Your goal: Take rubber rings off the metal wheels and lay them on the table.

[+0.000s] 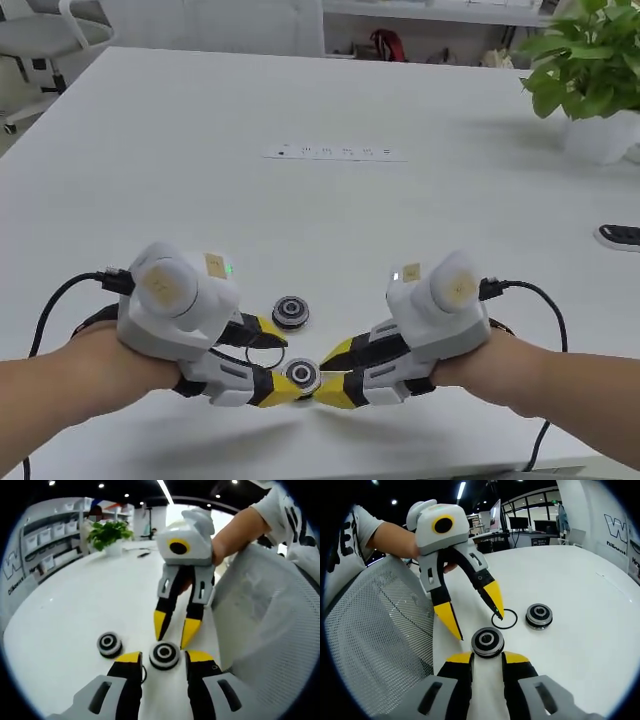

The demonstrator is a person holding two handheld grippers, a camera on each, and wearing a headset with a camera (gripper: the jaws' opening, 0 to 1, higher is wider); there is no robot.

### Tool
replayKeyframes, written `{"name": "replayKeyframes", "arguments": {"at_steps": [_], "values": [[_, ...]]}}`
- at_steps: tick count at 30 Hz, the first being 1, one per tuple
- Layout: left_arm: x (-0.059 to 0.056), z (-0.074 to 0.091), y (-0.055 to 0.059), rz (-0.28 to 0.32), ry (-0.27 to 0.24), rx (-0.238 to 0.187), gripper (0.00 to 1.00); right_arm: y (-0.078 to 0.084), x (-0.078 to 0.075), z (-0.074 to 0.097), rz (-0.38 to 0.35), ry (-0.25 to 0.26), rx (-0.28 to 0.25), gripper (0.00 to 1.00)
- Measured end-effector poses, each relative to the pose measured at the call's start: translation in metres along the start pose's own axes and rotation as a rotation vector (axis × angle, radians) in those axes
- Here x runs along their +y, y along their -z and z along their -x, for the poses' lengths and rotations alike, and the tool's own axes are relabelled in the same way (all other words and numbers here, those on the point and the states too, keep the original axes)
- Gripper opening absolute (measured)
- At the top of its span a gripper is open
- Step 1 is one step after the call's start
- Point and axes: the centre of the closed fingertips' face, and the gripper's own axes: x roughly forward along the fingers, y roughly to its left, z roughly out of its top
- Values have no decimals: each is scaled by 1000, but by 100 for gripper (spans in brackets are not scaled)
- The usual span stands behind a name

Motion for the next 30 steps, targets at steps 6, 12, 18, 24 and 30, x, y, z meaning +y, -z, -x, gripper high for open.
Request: {"name": "replayKeyframes", "arguments": {"at_steps": [6,12,18,24,30], "values": [[-2,-6,1,0,10,8,30,2,0,-1,7,-1,5,19],[-2,-9,4,4,14,19,26,1,0,-2,4,0,0,19],[-1,-9,5,2,5,15,24,1,-1,-3,2,3,-2,18],[1,-8,5,-47,-19,27,19,2,-1,-3,-1,4,-3,18],[-2,-10,5,-56,-11,29,16,3,-1,-3,-2,5,-3,17]]}}
